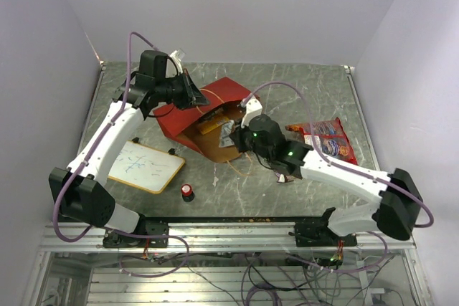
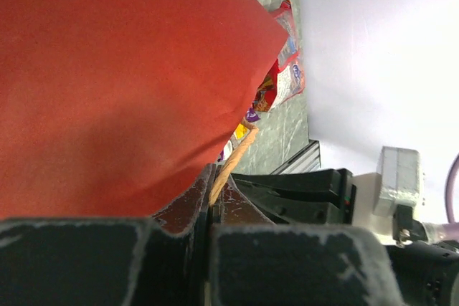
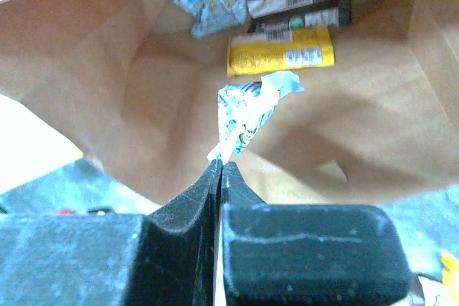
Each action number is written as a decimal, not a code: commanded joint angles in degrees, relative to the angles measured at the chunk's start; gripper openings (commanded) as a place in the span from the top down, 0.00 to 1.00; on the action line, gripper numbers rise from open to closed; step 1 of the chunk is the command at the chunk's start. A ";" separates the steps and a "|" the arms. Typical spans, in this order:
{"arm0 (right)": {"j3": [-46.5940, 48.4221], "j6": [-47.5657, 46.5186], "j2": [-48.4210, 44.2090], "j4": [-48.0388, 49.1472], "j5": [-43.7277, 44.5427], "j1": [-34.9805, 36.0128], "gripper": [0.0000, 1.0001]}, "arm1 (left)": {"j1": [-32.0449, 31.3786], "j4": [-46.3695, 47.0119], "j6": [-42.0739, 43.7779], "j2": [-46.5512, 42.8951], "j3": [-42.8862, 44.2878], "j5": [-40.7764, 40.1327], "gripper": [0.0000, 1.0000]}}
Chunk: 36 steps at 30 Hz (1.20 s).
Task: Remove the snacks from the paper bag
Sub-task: Take out the snack from the paper bag, then place the snack at the center of the board.
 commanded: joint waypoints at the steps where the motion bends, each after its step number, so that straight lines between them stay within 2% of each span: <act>1: 1.83 -0.85 -6.34 -15.64 -4.18 0.70 1.00 | 0.39 0.19 0.26 -0.01 -1.08 -0.23 0.93; 10: 12.75 -1.99 -11.24 -43.61 -4.76 2.82 1.00 | 0.47 0.60 0.21 0.14 -0.32 -0.91 0.93; 15: 18.76 -2.34 -8.54 -60.15 -0.89 5.71 1.00 | 0.48 0.48 0.41 -0.63 -0.95 -0.70 0.93; 19: 21.57 4.85 -3.65 -70.64 4.32 6.94 1.00 | 0.48 -0.23 1.18 -1.23 -0.42 -1.34 0.93; 22: 20.23 10.13 -0.08 -73.39 6.49 8.06 1.00 | 0.54 -0.05 1.80 -1.76 -0.93 -1.73 0.93; 30: 17.70 17.41 9.52 -70.02 9.02 10.63 1.00 | 0.48 -0.80 0.97 -3.40 -3.88 -0.87 0.93; 36: 21.04 22.05 18.60 -76.11 18.33 12.36 1.00 | 0.48 0.11 0.59 -2.71 -3.24 -0.03 0.93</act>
